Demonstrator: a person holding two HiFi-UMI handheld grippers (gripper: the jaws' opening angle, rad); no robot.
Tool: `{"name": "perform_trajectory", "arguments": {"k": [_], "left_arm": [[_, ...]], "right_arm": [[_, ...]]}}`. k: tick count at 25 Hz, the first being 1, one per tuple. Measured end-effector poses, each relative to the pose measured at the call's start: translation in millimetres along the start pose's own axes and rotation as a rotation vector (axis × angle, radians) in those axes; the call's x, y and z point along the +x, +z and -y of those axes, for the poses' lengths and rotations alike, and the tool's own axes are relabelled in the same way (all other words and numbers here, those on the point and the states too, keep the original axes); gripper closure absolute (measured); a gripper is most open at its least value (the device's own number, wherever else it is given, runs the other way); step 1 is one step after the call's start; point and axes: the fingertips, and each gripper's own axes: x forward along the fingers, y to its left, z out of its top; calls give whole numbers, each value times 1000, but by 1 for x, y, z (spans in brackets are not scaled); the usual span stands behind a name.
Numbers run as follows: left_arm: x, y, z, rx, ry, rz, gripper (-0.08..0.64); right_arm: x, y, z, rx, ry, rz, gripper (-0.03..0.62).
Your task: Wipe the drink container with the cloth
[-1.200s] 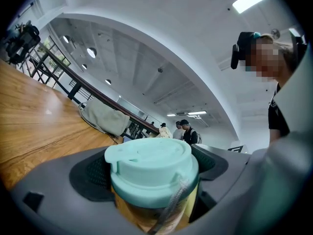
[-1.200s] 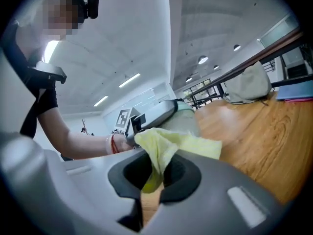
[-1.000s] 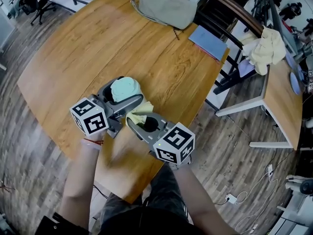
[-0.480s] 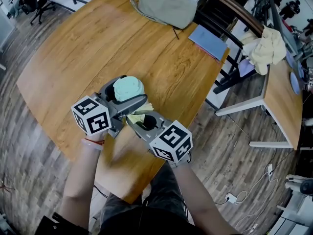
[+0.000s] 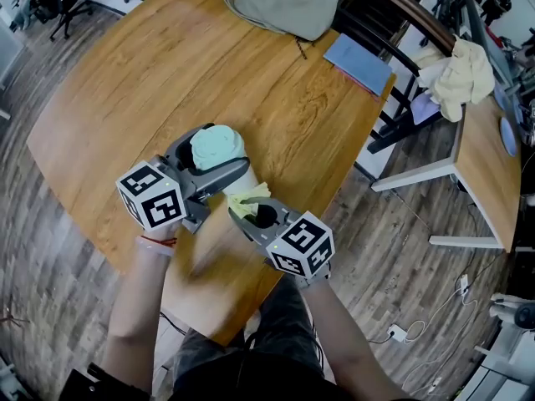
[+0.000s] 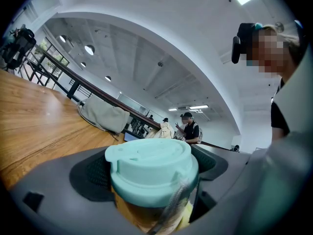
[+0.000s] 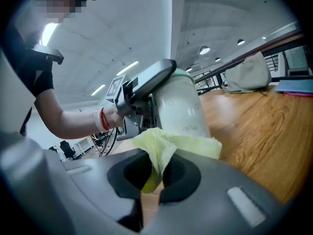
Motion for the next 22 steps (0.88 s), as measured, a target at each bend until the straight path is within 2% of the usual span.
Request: {"name": "perform_trajectory", "arguments": {"k": [14,19,22], "left_arm": [[1,0,4,19,-9,-6,81],[2,-2,6,42,-15,-14,81],[2,-2,7,39,-16,-17,81]], "right_arm": [[-12,-43,19,144,-54,-87,569],[-19,-53,29,202,-142,-144,569],[-31,-54,39,244,-206,-133,569]]}}
